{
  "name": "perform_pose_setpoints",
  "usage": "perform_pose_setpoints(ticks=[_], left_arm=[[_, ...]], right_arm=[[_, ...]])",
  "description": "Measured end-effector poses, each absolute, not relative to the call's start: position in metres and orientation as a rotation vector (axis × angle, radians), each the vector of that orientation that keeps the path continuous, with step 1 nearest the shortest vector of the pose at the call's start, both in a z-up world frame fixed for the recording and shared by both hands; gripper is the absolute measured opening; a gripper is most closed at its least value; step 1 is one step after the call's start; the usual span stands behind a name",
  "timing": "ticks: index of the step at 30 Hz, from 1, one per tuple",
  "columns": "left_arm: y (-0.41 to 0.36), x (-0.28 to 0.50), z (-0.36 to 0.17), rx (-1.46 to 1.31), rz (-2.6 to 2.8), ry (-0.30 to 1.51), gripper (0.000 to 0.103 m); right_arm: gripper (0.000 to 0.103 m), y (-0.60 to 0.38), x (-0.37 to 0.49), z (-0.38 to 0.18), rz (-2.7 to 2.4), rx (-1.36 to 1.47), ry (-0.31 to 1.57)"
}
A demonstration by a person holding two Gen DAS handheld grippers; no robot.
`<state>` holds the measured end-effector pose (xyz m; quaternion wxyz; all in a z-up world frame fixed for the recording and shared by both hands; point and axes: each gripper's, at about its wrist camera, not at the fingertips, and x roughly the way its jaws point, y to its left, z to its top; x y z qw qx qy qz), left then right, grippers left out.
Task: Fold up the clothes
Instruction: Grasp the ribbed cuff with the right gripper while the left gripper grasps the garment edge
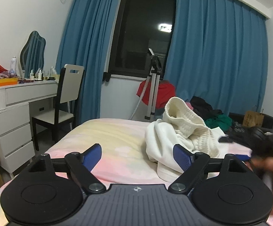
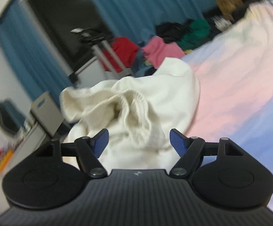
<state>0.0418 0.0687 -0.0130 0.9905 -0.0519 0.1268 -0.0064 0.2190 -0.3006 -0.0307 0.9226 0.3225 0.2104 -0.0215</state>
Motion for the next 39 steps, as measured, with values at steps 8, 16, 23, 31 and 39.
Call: perform_pose_setpoints(ticks=[8,16,23,31,39], left_arm=[[0.085,0.079,-0.037,-0.157,-0.053,0.304,0.085],[0.086,0.080,-0.037,-0.204,-0.065,0.291,0.085],[0.072,0.053,-0.024,-0.174,-0.134,0.254,0.085],[0.011,0.032,-0.042,0.063,-0.218,0.293,0.086],[-0.051,0.047,-0.094,0.397,-0.256,0.388,0.086]], right_arm=[[0.037,-0.298,0.298,-0.077,-0.208,0.775,0.608],[0.013,-0.294,0.230,-0.030,-0.159,0.527,0.464],[0.013,-0.318,0.104,0.032,0.027,0.409,0.342],[0.013,-0.341,0.008,0.022,0.101,0.419,0.286],[0.013,-0.370,0.005,0.017,0.115,0.530,0.260]])
